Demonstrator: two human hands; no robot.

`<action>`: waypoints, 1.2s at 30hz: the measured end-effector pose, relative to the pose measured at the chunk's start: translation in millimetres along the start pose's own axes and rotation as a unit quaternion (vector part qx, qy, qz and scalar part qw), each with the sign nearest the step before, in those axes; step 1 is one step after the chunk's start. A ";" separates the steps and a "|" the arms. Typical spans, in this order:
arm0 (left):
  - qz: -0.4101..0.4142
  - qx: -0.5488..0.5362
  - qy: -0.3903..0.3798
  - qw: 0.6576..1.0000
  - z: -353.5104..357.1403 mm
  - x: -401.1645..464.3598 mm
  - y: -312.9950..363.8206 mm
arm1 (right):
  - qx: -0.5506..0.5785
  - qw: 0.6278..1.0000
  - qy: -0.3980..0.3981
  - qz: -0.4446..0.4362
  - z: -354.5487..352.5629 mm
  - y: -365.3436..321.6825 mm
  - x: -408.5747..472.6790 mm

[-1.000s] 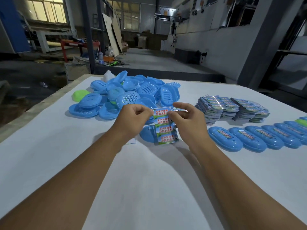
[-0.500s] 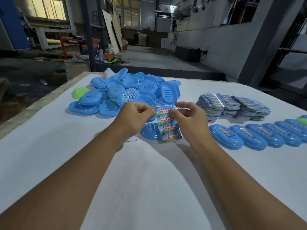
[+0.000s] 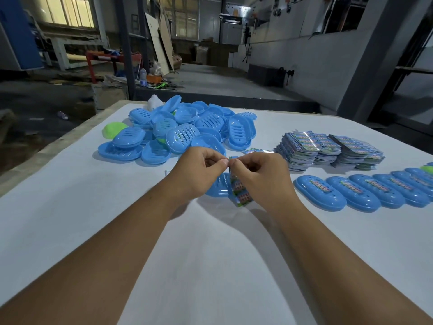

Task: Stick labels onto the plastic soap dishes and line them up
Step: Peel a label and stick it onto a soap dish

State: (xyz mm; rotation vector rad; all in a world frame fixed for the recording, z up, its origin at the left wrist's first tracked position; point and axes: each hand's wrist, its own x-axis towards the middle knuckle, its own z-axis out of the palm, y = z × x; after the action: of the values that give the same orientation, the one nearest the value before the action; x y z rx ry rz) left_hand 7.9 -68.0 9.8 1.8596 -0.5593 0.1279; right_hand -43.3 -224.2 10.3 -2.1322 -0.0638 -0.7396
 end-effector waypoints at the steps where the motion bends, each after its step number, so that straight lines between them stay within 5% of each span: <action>1: 0.005 0.004 0.002 1.000 0.6 -0.4 0.3 | -0.008 1.000 -0.001 0.000 -0.1 -0.7 -0.5; 12: -0.018 0.037 0.075 0.996 10.9 -1.3 -1.4 | -0.039 0.999 0.014 0.001 3.9 -0.3 2.8; 25: -0.138 0.154 0.099 0.973 -6.9 5.7 -1.0 | -0.013 0.994 0.016 0.108 -7.5 11.8 12.0; 36: -0.232 0.478 0.101 0.841 -47.3 8.4 -12.0 | -0.029 0.992 0.014 0.119 -4.8 14.2 12.3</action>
State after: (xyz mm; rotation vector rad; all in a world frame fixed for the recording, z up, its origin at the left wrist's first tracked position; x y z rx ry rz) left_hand 29.2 -24.3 19.5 2.8534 0.1914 0.3148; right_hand -31.3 -239.4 8.8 -2.1363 0.2271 -0.6368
